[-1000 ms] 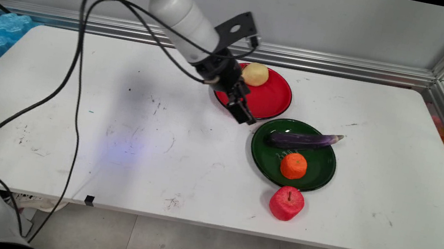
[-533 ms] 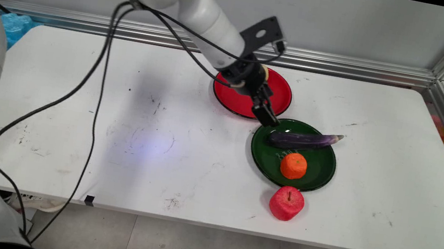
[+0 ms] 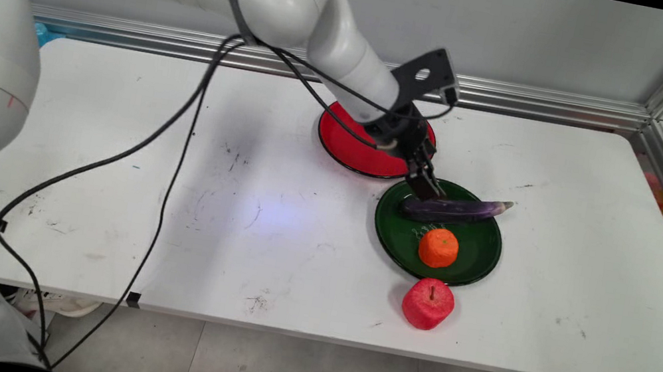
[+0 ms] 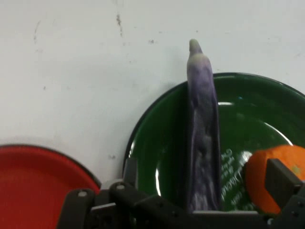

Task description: Pick up the eggplant from the green plate

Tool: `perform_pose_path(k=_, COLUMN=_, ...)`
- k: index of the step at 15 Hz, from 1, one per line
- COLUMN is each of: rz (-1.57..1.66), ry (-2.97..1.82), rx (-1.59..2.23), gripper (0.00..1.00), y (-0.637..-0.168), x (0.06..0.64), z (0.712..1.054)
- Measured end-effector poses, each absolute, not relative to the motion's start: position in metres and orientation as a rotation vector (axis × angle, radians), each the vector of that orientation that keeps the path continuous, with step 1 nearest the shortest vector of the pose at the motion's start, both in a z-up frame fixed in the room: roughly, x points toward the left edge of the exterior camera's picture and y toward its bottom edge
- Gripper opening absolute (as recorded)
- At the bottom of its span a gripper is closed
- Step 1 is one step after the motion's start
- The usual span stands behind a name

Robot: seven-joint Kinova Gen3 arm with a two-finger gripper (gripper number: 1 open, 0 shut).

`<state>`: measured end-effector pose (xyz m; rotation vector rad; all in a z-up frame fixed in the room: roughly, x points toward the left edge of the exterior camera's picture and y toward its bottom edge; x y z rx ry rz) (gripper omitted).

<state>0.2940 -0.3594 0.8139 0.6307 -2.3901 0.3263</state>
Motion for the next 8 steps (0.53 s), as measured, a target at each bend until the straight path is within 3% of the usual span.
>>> perform_pose_path(k=8, rz=0.348, ry=-2.396, rx=0.604, gripper=1.00, y=-0.367, x=0.267, z=0.775)
